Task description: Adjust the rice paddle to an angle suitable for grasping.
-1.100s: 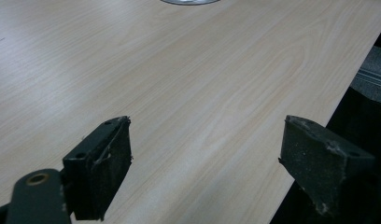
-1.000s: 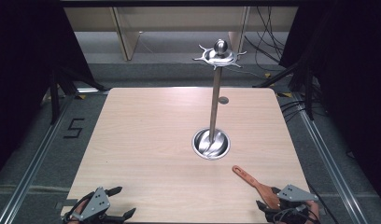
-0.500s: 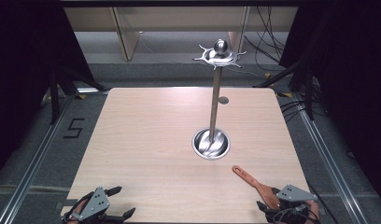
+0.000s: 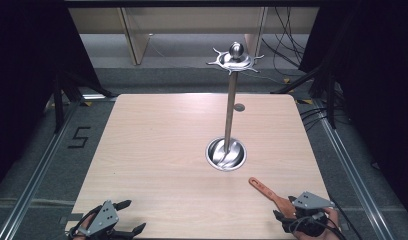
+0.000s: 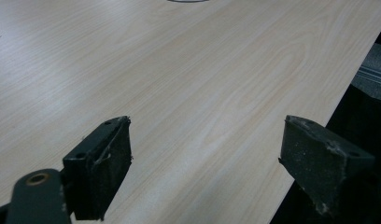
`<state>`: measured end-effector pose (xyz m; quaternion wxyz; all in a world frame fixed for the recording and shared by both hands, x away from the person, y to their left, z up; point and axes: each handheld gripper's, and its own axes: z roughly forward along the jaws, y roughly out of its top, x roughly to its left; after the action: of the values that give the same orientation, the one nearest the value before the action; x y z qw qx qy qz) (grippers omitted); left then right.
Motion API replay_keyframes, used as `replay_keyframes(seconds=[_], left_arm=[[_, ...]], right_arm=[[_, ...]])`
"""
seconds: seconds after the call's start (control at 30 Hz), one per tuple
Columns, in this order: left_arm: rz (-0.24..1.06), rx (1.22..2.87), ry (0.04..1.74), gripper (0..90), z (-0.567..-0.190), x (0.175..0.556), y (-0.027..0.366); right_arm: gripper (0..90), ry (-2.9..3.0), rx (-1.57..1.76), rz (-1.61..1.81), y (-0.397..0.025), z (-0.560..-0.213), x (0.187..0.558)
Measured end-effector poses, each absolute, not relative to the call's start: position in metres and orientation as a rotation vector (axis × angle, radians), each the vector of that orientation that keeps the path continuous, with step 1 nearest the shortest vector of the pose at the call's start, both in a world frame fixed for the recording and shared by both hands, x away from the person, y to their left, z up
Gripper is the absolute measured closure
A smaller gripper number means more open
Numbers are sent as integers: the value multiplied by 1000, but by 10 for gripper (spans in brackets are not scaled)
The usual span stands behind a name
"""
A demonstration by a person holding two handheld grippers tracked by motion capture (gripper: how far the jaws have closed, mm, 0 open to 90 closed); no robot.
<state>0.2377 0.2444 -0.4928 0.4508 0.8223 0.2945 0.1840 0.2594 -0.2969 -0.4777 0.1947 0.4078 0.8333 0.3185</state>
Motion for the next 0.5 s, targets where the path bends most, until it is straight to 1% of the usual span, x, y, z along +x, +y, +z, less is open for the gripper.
replay_keyframes(seconds=[0.27,0.37,0.4,0.43,0.47,0.5], left_arm=[[453,2036,722,160,-492,237,244],[465,2047,699,160,-492,239,245],[455,2041,727,160,-492,237,244],[455,2041,727,160,-492,237,244],[465,2037,720,160,-492,237,244],[452,2031,730,160,-493,237,244]], right_arm=[[335,2358,1144,865,-290,-467,271],[374,2383,1137,823,-290,-465,280],[398,2419,1148,793,-289,-465,286],[398,2419,1148,793,-289,-465,286],[433,2474,1121,761,-288,-463,294],[434,2493,1114,741,-286,-463,297]])
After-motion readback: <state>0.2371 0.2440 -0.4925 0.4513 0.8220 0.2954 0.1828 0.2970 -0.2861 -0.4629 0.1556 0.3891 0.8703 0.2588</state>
